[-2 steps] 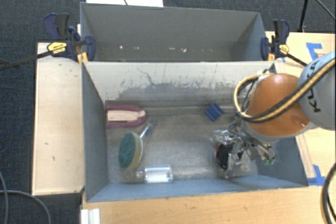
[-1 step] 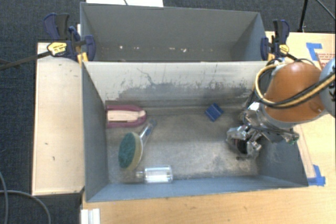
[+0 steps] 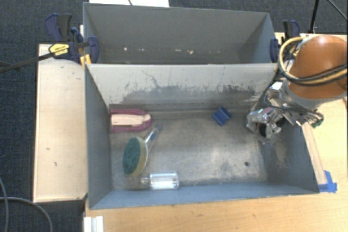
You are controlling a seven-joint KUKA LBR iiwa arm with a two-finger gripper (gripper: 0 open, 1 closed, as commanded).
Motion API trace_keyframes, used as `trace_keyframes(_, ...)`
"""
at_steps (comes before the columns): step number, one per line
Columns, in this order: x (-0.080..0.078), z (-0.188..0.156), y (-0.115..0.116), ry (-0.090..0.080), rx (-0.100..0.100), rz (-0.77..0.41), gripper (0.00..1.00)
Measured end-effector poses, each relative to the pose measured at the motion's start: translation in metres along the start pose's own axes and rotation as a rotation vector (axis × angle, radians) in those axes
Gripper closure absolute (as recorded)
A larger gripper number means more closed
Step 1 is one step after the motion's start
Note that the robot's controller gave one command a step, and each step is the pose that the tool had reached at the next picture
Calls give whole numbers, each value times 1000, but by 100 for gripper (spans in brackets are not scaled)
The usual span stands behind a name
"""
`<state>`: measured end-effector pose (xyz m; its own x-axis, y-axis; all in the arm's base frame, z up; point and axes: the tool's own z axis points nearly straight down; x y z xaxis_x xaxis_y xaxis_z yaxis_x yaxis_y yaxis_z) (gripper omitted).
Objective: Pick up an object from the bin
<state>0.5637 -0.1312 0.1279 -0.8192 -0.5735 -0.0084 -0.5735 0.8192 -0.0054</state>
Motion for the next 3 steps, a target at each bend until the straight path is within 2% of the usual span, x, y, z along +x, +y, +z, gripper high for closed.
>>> trace_keyframes(1,10,-43,12,3,-1,2,100)
trace_keyframes(2,4,-54,5,2,-2,23,100)
trace_keyframes(3,4,-53,5,4,-4,30,0)
